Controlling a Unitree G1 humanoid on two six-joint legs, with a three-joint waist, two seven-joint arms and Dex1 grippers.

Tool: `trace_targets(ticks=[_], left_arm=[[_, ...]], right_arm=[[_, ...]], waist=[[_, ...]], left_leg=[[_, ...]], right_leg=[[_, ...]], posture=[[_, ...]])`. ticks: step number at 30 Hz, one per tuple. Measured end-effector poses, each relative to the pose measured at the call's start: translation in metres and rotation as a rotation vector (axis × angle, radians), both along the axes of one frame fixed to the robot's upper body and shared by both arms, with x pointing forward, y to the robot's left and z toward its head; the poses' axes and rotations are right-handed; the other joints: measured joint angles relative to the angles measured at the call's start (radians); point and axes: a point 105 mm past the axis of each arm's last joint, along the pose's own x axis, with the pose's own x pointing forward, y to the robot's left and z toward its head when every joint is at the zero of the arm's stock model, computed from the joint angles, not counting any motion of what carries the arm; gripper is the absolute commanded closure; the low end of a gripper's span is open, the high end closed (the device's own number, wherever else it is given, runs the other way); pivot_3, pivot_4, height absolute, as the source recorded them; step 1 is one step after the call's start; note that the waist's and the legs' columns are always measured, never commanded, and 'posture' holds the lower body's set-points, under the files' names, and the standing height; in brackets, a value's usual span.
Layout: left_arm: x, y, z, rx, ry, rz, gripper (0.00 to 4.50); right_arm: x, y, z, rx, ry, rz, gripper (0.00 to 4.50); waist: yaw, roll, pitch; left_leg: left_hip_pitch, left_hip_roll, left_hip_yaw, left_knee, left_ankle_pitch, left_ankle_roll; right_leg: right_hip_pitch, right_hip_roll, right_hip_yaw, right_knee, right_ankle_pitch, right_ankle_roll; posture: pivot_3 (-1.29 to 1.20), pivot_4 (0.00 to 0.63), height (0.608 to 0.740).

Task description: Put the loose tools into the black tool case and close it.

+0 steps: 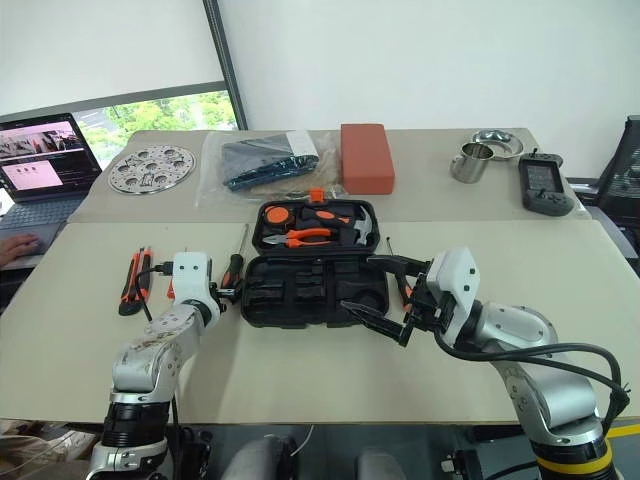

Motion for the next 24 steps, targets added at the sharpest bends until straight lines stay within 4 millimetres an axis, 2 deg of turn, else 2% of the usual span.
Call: trace_targets(ticks=[7, 14, 17, 19, 21, 22, 24], left_arm=[[0.003, -0.002, 0.001, 0.03, 0.01, -0.043, 3.47], [0.004, 0.007, 0.004, 0.11, -0.03, -0.067, 3.55], [0.006, 0.017, 0.014, 0.118, -0.101, -0.09, 3.55], [0.008, 0.024, 0.028, 0.129, -0.173, -0.128, 3.55], [0.014, 0.026, 0.051, 0.159, -0.262, -0.218, 3.55], [0.017, 0.021, 0.066, 0.184, -0.309, -0.296, 3.55], [0.021, -0.005, 0.097, 0.242, -0.419, -0.539, 3.55]], right_arm=[[0.0, -0.001, -0.003, -0.009, 0.003, -0.011, 0.0], [-0.002, -0.003, -0.007, -0.011, 0.013, -0.022, 0.0], [0.0, -0.005, -0.005, -0.004, -0.001, -0.038, 0.0], [0.001, -0.008, -0.002, 0.001, -0.015, -0.056, 0.0], [0.002, -0.014, 0.002, 0.003, -0.032, -0.079, 0.0], [0.002, -0.015, 0.003, 0.003, -0.035, -0.084, 0.0], [0.003, -0.02, 0.003, 0.004, -0.039, -0.103, 0.0]], waist=[[-0.004, 0.0, 0.0], [-0.014, 0.0, 0.0], [-0.015, 0.0, 0.001], [-0.013, -0.002, 0.002], [-0.008, -0.002, 0.002], [-0.004, -0.002, 0.002], [0.01, -0.002, 0.002]], left_leg=[[0.001, 0.001, 0.0, 0.0, -0.001, 0.001], [0.001, 0.001, 0.0, -0.001, -0.001, 0.001], [0.0, 0.001, 0.0, -0.002, 0.0, 0.001], [0.0, 0.001, 0.0, -0.002, 0.0, 0.001], [0.0, 0.001, 0.0, -0.002, -0.001, 0.001], [-0.001, 0.0, 0.0, -0.002, -0.001, 0.001], [-0.002, -0.001, 0.0, -0.002, -0.001, 0.001]], right_leg=[[0.0, 0.0, 0.0, 0.001, 0.0, 0.0], [0.0, 0.0, 0.0, 0.001, 0.0, 0.0], [-0.001, 0.0, 0.0, 0.001, 0.0, 0.0], [-0.001, 0.0, 0.0, 0.0, 0.0, 0.0], [-0.001, -0.001, 0.0, 0.0, 0.0, 0.0], [-0.001, -0.001, -0.001, -0.001, 0.0, 0.0], [0.0, -0.003, -0.003, -0.002, 0.0, 0.0]], posture=[[0.0, 0.15, 0.74], [0.0, 0.15, 0.74], [0.0, 0.15, 0.74], [0.0, 0.15, 0.74], [0.0, 0.15, 0.74], [0.0, 0.15, 0.74], [0.0, 0.15, 0.74]])
